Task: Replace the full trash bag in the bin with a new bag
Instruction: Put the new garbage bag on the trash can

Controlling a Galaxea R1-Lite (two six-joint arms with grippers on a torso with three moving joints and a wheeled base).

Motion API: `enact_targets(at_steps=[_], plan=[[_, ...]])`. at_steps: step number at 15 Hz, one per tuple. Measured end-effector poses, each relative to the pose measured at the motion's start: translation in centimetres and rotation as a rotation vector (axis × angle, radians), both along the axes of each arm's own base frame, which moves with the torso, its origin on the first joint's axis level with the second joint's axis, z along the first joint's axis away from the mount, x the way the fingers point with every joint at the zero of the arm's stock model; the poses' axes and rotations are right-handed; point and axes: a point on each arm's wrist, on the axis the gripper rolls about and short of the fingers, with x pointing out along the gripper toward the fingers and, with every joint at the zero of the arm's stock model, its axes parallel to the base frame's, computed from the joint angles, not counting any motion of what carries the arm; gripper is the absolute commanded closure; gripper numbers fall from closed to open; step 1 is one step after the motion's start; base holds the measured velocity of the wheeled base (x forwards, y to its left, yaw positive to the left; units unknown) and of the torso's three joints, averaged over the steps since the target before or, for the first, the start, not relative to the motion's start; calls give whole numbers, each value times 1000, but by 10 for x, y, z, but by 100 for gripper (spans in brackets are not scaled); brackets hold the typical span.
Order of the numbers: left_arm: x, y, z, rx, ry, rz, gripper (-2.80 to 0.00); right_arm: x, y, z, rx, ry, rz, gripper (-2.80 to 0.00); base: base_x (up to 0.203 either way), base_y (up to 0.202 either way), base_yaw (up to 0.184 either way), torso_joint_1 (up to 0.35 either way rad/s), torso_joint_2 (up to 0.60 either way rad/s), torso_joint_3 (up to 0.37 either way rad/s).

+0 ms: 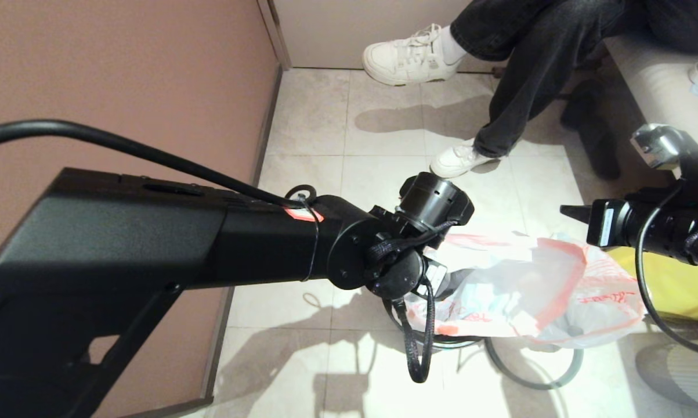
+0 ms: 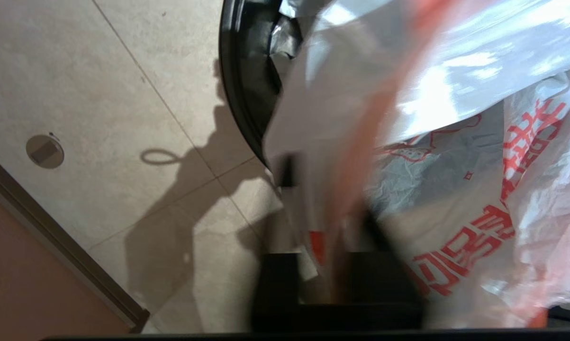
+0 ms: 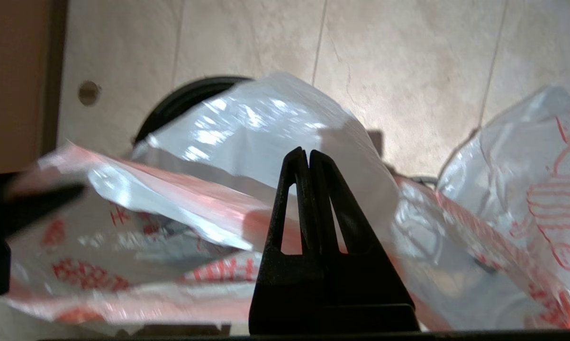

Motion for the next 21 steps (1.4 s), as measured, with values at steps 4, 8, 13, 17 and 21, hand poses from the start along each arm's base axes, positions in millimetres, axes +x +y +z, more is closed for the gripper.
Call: enact_targets(at_steps=[4, 8, 13, 17, 21], plan=[[17, 9, -7, -55, 12, 82, 0, -16, -1, 2, -199, 192, -71, 0, 0, 0, 0, 0, 0, 0], [37, 8, -14, -132, -41, 122, 0, -32, -3, 1, -294, 345, -42, 0, 0, 0, 0, 0, 0, 0], [54, 8, -12, -223, -129, 165, 0, -32, -3, -15, -395, 476, 22, 0, 0, 0, 0, 0, 0, 0], [67, 16, -15, -228, -161, 219, 0, -28, -2, -31, -457, 516, 88, -280, 0, 0, 0, 0, 0, 0], [73, 23, -17, -237, -162, 264, 0, -18, 0, -46, -333, 434, 244, -280, 0, 0, 0, 0, 0, 0]])
